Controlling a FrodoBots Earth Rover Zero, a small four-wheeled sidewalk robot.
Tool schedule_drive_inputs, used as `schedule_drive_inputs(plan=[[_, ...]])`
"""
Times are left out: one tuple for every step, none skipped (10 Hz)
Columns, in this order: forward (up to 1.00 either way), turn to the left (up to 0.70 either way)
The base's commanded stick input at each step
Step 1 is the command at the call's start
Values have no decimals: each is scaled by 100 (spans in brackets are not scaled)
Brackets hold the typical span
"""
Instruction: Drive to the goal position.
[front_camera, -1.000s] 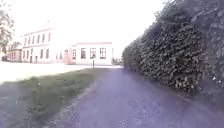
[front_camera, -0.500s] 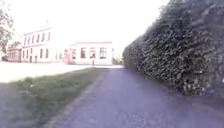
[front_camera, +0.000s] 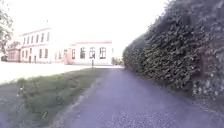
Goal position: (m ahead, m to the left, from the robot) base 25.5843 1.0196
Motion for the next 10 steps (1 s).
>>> schedule_drive_inputs(plan=[[60,0],[60,0],[60,0],[60,0],[60,0],[60,0],[60,0],[60,0],[60,0],[60,0]])
